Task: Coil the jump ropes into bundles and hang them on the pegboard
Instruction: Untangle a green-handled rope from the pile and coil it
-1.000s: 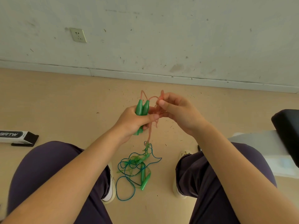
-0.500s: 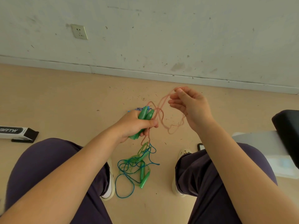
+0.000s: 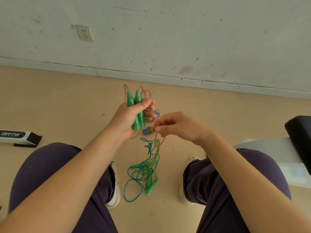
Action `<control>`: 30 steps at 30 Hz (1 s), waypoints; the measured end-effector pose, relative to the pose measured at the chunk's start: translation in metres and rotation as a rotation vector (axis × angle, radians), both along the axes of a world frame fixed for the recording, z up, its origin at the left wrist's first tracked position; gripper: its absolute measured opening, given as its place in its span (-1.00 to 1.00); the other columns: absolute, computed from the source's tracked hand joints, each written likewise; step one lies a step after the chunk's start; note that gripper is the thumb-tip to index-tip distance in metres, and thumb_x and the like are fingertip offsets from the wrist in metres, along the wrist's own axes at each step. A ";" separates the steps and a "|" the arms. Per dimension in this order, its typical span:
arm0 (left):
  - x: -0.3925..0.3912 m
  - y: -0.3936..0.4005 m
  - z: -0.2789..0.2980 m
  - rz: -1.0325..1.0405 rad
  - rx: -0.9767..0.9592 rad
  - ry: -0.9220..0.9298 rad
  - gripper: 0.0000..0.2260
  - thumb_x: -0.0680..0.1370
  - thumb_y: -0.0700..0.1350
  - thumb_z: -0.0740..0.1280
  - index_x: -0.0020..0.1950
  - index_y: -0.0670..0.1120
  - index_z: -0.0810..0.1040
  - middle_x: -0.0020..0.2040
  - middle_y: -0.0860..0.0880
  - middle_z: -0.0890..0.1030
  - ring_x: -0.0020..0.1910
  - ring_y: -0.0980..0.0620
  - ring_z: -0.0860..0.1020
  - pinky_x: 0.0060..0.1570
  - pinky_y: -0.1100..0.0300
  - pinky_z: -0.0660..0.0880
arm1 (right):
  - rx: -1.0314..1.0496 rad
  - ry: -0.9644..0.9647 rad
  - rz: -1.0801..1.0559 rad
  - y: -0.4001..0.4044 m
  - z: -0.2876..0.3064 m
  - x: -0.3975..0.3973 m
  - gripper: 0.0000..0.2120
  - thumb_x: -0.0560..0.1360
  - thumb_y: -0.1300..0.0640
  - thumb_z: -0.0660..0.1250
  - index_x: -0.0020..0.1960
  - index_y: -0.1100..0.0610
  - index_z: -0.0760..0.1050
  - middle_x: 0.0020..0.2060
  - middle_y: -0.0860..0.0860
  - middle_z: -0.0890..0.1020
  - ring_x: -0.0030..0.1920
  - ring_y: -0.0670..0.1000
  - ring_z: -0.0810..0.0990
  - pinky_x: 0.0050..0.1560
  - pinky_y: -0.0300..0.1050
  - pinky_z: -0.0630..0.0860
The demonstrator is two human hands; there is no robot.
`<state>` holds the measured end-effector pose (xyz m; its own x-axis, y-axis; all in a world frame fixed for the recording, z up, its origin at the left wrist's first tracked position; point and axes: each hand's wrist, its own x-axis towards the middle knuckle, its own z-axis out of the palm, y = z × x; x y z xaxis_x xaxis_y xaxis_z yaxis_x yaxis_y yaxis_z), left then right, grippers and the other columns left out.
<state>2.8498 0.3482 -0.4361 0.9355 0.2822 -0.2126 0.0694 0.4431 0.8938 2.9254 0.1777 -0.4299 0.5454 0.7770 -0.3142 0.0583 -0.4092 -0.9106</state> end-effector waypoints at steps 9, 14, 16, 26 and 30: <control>0.003 0.011 -0.009 0.183 -0.030 0.129 -0.84 0.58 -0.08 0.38 0.07 -0.16 0.61 -0.15 -0.05 0.69 -0.36 0.11 0.62 -0.37 0.28 0.54 | -0.019 0.019 -0.128 -0.006 0.005 0.006 -0.92 0.59 0.25 0.31 -0.02 0.23 0.58 -0.22 0.18 0.67 -0.18 0.15 0.67 0.03 0.04 0.65; -0.002 -0.006 -0.016 -0.161 0.112 0.251 -0.54 0.25 0.12 0.58 0.00 -0.14 0.67 -0.20 -0.09 0.64 -0.45 0.11 0.48 -0.41 0.28 0.47 | 0.197 0.158 -0.351 -0.004 0.015 0.009 -0.89 0.58 0.19 0.33 0.01 0.23 0.58 -0.23 0.15 0.68 -0.23 0.13 0.71 -0.14 0.00 0.68; -0.004 -0.015 -0.017 -0.283 0.196 0.241 -0.53 0.20 0.09 0.64 -0.02 -0.12 0.66 -0.33 -0.07 0.59 -0.47 0.10 0.47 -0.43 0.28 0.45 | 0.251 0.191 -0.390 -0.004 0.017 0.009 -0.87 0.57 0.20 0.35 0.03 0.27 0.58 -0.22 0.16 0.68 -0.25 0.12 0.71 -0.19 -0.03 0.68; 0.000 -0.025 -0.024 -0.135 0.461 0.185 -0.78 0.42 -0.04 0.57 0.03 -0.02 0.68 -0.48 0.10 0.56 -0.54 0.13 0.46 -0.49 0.32 0.38 | 0.216 -0.021 -0.381 -0.006 0.016 0.011 -0.87 0.51 0.24 0.42 -0.12 0.33 0.63 -0.32 0.19 0.54 -0.31 0.05 0.46 -0.24 -0.13 0.44; 0.002 -0.022 -0.026 -0.054 0.453 0.154 -0.76 0.39 -0.02 0.59 0.02 0.02 0.70 -0.31 -0.04 0.63 -0.48 0.11 0.48 -0.43 0.23 0.43 | 0.262 0.003 -0.344 -0.004 0.014 0.009 -0.89 0.54 0.31 0.36 -0.12 0.36 0.58 -0.26 0.19 0.63 -0.31 0.00 0.62 -0.22 -0.21 0.57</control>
<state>2.8514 0.3261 -0.4617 0.9187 0.3306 -0.2162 0.2279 0.0034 0.9737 2.9340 0.1732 -0.4154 0.7857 0.6042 -0.1329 -0.0443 -0.1594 -0.9862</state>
